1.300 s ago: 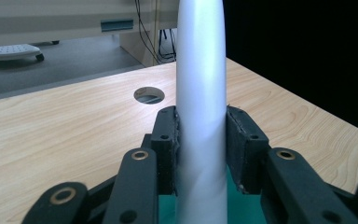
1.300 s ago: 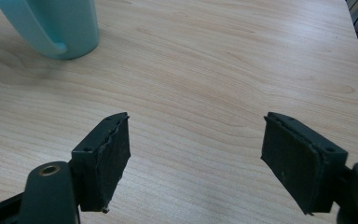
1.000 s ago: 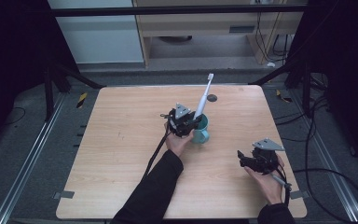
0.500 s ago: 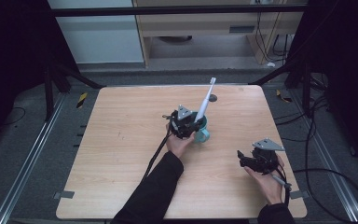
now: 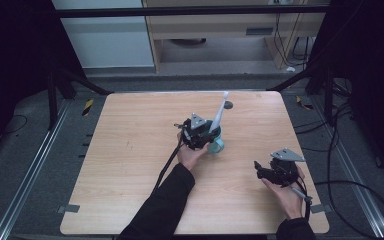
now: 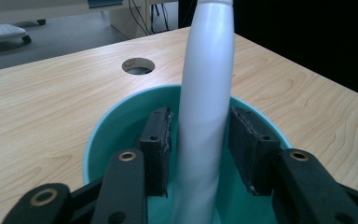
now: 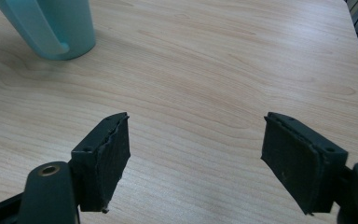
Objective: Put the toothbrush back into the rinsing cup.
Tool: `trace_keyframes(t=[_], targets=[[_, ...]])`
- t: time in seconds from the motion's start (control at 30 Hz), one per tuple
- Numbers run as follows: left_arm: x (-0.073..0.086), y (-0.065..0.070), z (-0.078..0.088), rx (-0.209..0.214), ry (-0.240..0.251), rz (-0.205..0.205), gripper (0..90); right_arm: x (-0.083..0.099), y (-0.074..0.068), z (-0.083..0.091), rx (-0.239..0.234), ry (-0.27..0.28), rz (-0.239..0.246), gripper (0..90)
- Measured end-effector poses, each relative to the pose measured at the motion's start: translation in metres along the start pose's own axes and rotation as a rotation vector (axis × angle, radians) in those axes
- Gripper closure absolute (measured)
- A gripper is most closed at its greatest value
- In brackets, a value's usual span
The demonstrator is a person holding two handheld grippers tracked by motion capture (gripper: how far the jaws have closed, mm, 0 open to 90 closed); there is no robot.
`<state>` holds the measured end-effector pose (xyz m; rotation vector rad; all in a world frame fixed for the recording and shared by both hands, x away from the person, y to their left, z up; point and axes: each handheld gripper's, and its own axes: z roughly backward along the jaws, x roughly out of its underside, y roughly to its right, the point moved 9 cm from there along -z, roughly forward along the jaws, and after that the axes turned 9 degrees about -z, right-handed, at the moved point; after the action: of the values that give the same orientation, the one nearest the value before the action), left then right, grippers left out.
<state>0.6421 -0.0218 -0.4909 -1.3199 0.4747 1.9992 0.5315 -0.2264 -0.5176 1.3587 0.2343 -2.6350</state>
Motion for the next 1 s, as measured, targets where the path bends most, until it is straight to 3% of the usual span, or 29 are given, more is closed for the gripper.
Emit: trace_keyframes(t=[0.17, 0.4, 0.53, 0.6, 0.67, 0.73, 1.0], targets=[[-0.006, -0.001, 0.017, 0.011, 0.023, -0.003, 53.8, 0.0, -0.001, 0.0, 0.0, 0.003, 0.002, 23.3], [-0.017, -0.007, 0.056, 0.039, 0.067, -0.022, 48.9, -0.001, -0.001, 0.001, 0.002, 0.009, -0.007, 22.9], [-0.015, -0.014, 0.076, 0.05, 0.062, -0.015, 46.8, -0.002, 0.0, 0.001, 0.001, 0.013, -0.015, 22.6], [-0.012, -0.021, 0.084, 0.026, 0.047, -0.023, 46.2, -0.002, 0.0, 0.001, 0.004, 0.012, -0.015, 22.3], [-0.009, -0.027, 0.09, 0.035, 0.035, -0.002, 45.1, -0.002, 0.001, 0.001, 0.005, 0.012, -0.017, 22.1], [-0.004, -0.034, 0.098, 0.005, 0.017, -0.023, 43.9, -0.002, 0.001, 0.002, 0.007, 0.013, -0.015, 21.9], [0.027, -0.062, 0.135, -0.057, -0.006, -0.005, 40.4, -0.002, 0.003, 0.002, 0.014, 0.014, -0.017, 20.9]])
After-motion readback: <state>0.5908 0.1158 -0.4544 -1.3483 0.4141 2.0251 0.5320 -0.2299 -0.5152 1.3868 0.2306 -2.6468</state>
